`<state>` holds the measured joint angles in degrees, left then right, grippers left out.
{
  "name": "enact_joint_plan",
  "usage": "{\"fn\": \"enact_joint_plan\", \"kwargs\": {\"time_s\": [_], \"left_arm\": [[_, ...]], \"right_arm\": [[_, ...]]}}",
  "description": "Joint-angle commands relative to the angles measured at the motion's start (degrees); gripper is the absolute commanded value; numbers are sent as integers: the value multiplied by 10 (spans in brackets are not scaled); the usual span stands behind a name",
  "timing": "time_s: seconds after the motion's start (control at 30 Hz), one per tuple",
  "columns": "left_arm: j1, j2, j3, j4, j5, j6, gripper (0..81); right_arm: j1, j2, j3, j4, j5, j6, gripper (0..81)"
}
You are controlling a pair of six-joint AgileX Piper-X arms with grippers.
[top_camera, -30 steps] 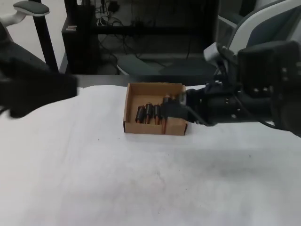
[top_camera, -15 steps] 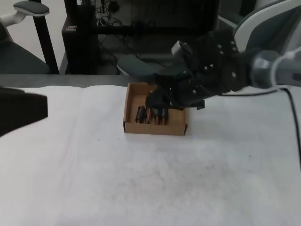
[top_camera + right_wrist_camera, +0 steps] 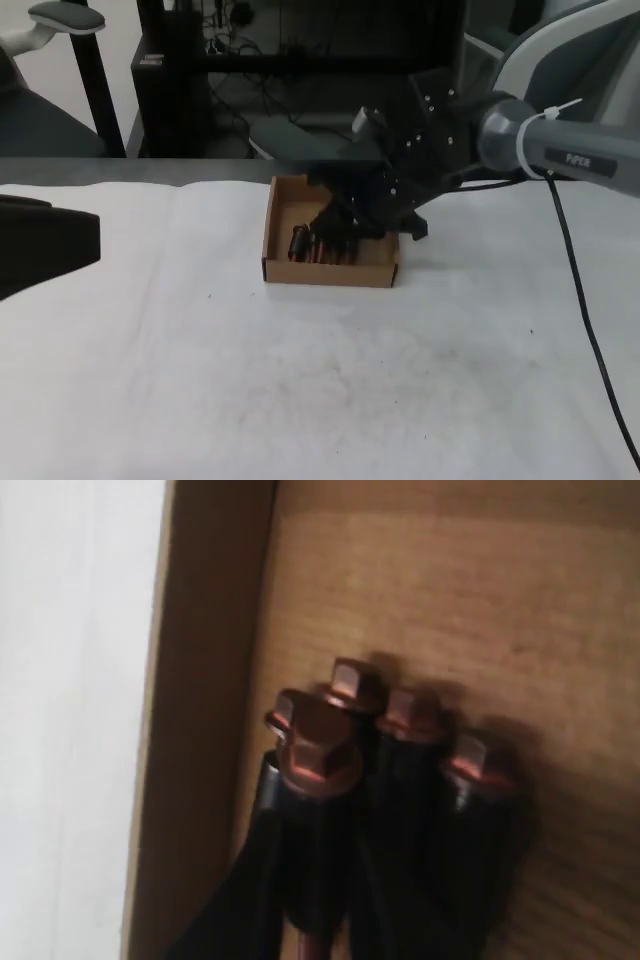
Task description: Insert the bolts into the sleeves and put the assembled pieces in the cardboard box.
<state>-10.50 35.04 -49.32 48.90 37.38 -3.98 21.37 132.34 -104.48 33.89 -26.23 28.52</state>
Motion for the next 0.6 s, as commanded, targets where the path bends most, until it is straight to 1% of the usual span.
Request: {"fn": "enact_joint_plan", "kwargs": {"time_s": [0.0, 0.07, 0.1, 0.17, 0.2, 0.23, 0.27, 0.3, 0.33, 0.57], "left_arm": [[1, -2, -2, -1, 2, 10, 473], [1, -2, -2, -1, 0, 10, 473], [1, -2, -2, -1, 0, 10, 473], [1, -2, -2, -1, 0, 10, 473], [1, -2, -2, -1, 0, 10, 473], [1, -2, -2, -1, 0, 10, 473], [1, -2, -2, -1, 0, 10, 473], [1, -2, -2, -1, 0, 10, 473], [1, -2, -2, -1, 0, 10, 473], [1, -2, -2, -1, 0, 10, 473]], "right_arm": [[-2, -4, -10, 21, 0, -6, 6], [-2, -4, -11, 23, 0, -6, 8], [-2, -4, -10, 23, 0, -6, 39], [-2, -4, -13, 23, -3, -6, 155], [-2, -4, -13, 23, -3, -6, 241], [-2, -4, -15, 23, -4, -2, 356], [-2, -4, -15, 25, -7, 1, 428], [-2, -4, -17, 26, -7, 7, 498], [-2, -4, -19, 30, -9, 11, 532], [-2, -14, -38, 54, -33, 3, 535]]}}
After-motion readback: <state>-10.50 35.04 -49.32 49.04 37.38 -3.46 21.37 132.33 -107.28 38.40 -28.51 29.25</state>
